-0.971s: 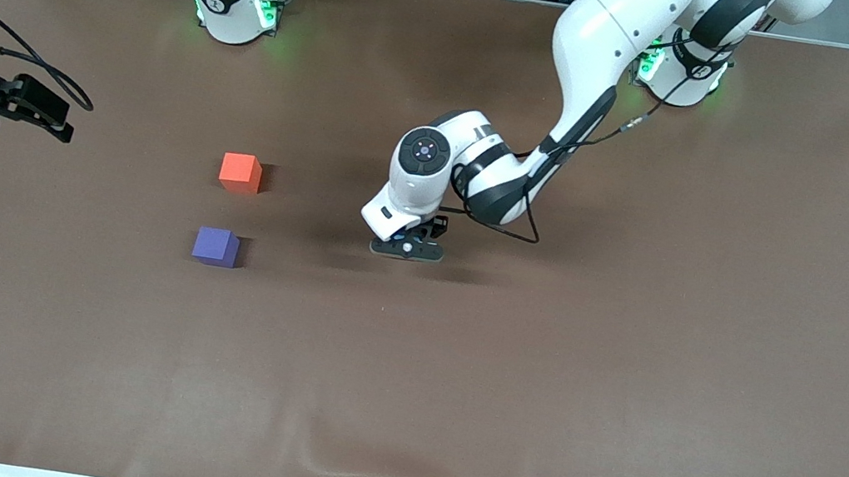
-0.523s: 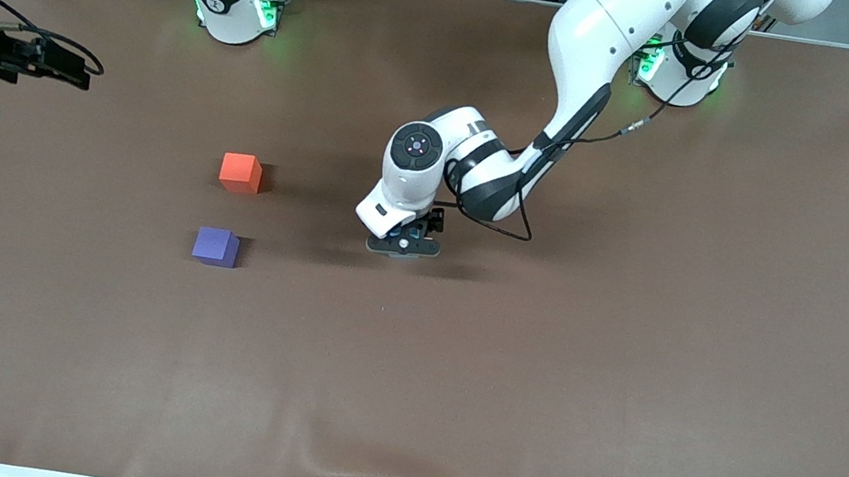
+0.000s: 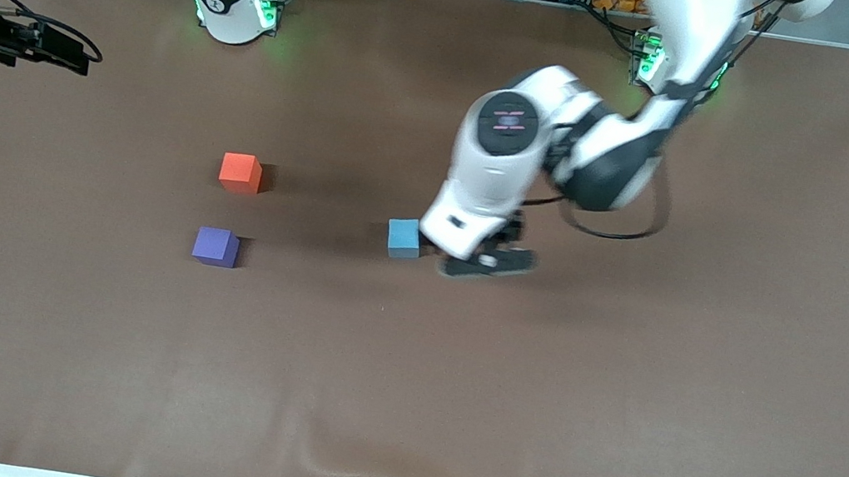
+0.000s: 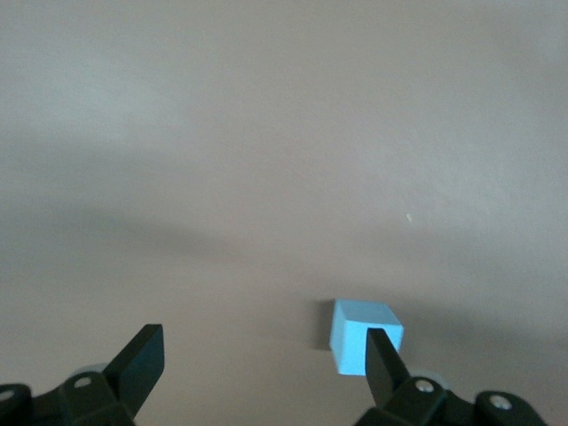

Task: Place blue block between orange and purple blocks
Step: 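Release the block with the left gripper while the right gripper reaches over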

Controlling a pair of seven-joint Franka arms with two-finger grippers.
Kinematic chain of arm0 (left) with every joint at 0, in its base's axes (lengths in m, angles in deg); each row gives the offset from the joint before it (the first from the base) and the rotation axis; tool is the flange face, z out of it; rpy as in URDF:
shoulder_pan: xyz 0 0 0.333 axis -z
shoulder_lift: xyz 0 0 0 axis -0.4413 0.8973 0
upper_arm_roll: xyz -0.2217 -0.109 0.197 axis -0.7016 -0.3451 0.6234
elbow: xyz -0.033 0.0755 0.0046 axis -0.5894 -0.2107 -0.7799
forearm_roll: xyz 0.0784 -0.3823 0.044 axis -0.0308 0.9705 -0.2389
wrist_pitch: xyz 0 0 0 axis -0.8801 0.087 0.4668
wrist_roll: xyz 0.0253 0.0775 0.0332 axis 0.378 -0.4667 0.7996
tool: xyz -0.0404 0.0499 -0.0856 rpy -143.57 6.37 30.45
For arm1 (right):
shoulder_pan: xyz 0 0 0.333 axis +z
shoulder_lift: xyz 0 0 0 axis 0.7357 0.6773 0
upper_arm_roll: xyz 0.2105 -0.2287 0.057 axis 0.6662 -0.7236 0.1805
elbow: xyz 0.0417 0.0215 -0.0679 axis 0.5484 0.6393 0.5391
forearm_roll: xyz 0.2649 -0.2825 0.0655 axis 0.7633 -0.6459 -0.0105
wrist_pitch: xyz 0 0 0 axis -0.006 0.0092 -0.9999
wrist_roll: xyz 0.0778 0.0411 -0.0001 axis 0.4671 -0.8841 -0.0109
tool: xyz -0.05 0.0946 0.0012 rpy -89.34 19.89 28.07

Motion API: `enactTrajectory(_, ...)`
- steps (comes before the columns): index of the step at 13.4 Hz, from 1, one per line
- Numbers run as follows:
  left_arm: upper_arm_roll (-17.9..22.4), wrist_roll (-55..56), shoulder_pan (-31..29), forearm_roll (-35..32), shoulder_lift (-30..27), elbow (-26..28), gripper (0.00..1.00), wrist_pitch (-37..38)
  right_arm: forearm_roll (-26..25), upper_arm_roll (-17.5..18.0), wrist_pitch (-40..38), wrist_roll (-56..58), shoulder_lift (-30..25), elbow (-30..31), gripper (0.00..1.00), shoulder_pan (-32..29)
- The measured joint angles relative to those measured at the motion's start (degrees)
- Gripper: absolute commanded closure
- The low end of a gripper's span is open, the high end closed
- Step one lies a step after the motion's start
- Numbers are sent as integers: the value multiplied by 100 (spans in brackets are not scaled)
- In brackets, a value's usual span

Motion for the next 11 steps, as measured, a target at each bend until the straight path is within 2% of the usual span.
enactTrajectory(3,5,-454,-580,-1,-569,48,0,822,40,56,54,-345,-1,26,0,103)
enactTrajectory(6,15,-1154,-1197,-4,-1106,116,0,1524,390,66,257,-951,0,140,0,292)
enactTrajectory(8,19,-1831,-1736,-6,-1575,386,0,1655,642,70,654,-1425,4,408,0,420)
enactTrajectory(11,20,-2892,-2616,-6,-2220,1012,0,1652,726,86,1488,-2211,50,1063,0,872)
